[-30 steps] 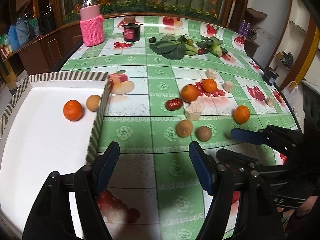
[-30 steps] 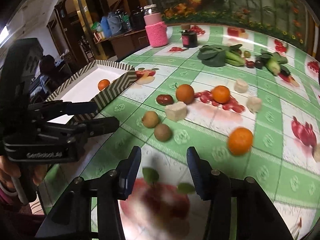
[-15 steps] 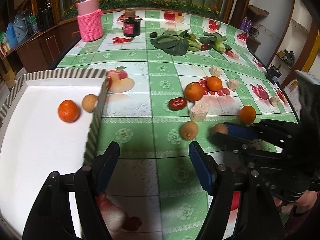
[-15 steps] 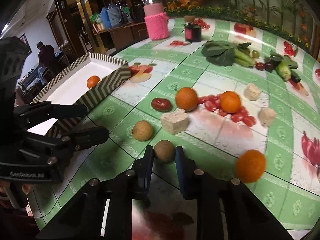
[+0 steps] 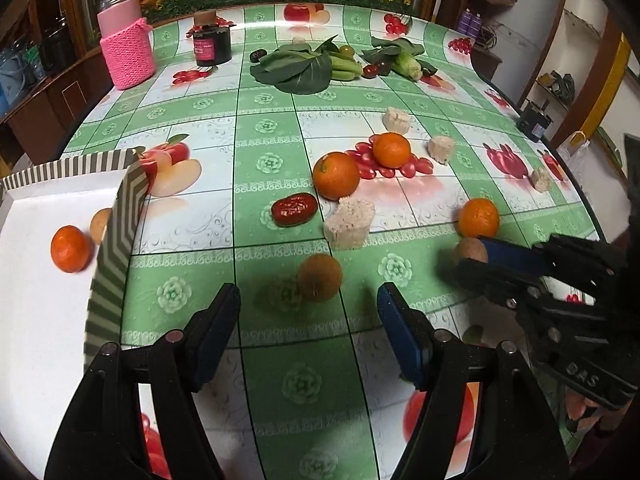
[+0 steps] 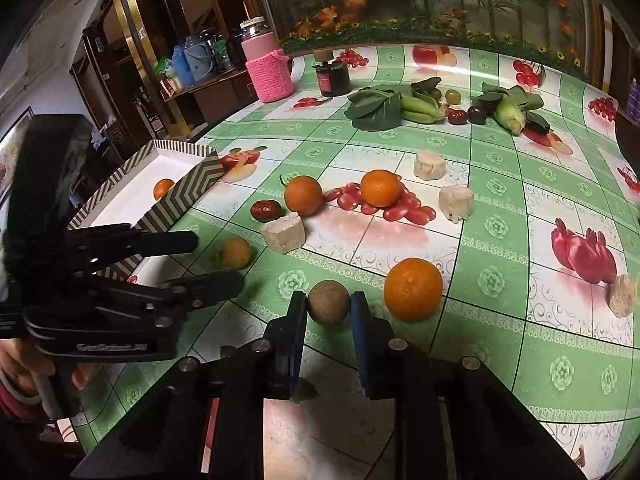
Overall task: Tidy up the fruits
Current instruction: 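Grasp another brown round fruit with the left gripper while the right holds its fruit, then carry both brown fruits over the tray and open both grippers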
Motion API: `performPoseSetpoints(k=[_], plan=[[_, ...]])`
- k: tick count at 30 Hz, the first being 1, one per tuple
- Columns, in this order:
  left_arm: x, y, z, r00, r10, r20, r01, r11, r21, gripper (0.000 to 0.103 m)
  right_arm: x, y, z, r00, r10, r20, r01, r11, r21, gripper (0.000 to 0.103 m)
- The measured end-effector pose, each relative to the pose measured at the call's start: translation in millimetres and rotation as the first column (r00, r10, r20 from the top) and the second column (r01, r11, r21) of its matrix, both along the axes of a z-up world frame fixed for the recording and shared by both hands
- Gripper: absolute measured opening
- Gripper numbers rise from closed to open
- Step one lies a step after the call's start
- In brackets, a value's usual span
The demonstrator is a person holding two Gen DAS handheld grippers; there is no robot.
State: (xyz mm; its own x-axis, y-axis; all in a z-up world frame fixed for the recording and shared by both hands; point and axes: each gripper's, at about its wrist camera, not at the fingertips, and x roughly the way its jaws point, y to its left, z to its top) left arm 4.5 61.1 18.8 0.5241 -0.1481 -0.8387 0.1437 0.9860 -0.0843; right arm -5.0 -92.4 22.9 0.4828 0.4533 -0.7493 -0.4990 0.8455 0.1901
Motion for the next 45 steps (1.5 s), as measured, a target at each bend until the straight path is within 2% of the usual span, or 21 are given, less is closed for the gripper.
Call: performPoseSetpoints(k=[1,6,14,28,37,45], plan=[[1.8,0.5,-1.6,1.0,0.004,-0.003,-0.004,1.0,-0.002,0.051,-0.3,-0.2,-0.1,1.0,0.001,0.0,-0.001,1.0,0.002,0.023],[3.4,0.8,-4.3,1.0,0.015,0.021,-0.015,0.999,0.031,0.02,-0.5,-1.5,-2.2,1.0,-0.002,-0.012,0.002,1.0,0.019,0.023],[-7.6,11.6,2.4,0.999,0.042,0.027,-0.043,0.999,0.01,0.02,-5.7,8.6,3.1,1.0,0.019,-0.004,-0.019,0.999,0.028,0.023],[-35.1,37.6,37.4,0.988,0.101,0.118,-0.107,0.993,0.049,0.02,-19.6,43.8,16.8,0.998,0.056,0.013,-0.057,0.997,0.045,0.023],[-49.7,84.1,49.5,0.971,0.189,0.146,-0.2,0.977,0.069,0.02,-28.1,80.2,32.7,0.992,0.122,0.039,-0.124,0.991,0.05,0.023],[-61.8,132.1,49.7,0.953,0.267,0.143,-0.28,0.956,0.084,0.02,-32.0,131.6,38.2,0.978,0.205,0.046,-0.207,0.978,0.035,0.022]])
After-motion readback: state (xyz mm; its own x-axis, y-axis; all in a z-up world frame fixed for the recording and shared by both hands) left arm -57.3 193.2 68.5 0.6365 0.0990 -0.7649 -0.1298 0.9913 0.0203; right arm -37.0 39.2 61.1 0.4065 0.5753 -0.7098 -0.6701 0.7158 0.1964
